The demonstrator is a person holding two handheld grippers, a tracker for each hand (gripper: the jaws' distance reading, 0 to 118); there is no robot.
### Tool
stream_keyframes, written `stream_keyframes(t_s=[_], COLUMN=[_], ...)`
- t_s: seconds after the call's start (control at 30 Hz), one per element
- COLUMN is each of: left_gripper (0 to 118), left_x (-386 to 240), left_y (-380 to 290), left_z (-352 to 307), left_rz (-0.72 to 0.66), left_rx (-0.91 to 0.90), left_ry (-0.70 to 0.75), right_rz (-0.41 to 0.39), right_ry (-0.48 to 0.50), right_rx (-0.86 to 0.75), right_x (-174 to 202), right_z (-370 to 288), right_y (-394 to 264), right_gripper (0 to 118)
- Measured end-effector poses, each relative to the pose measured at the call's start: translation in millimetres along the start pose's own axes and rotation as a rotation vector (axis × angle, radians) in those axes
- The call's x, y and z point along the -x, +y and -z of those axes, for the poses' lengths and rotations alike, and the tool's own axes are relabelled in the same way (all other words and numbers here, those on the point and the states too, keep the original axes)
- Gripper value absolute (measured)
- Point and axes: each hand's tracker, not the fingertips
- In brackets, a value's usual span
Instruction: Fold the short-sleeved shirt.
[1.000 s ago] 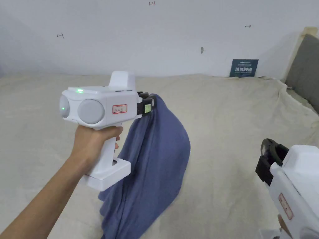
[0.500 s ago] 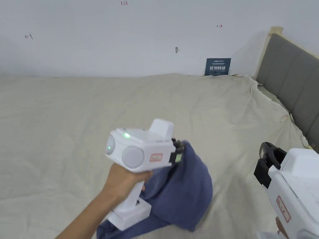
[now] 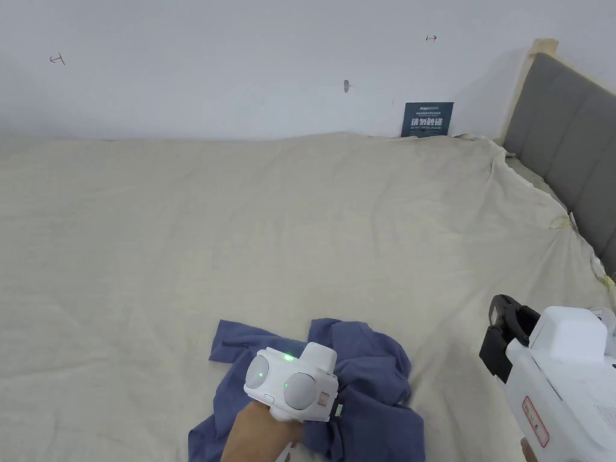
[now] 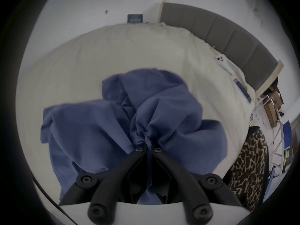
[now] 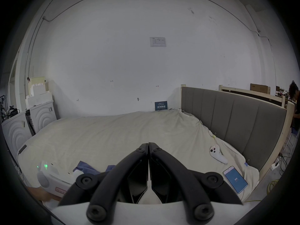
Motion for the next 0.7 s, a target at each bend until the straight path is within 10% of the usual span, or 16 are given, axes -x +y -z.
stream_keyframes(t_s=[0.13,0.3,0.7], left_gripper=[24,116,118], left_x=[-0.9,4.6,45.3], left_y=[6.1,15.9,17.3], left_z=[-14.0,-53.7,-218.8], left_rz=[-0.024,-0.096,-0.187], left_rx=[-0.018,-0.105,-0.614], left_ry=[-0.003,0.043,0.130], right_rz=[-0.006,-0.008,-0.024], right_ry=[0.005,0.009,0.024], right_rx=[0.007,-0.009,-0.067], right_x=[-0.6,-1.6,19.4], right_z=[-0.6,-5.8,-7.7], right_y=[0.0,8.1,26.9], right_gripper=[0,0,0])
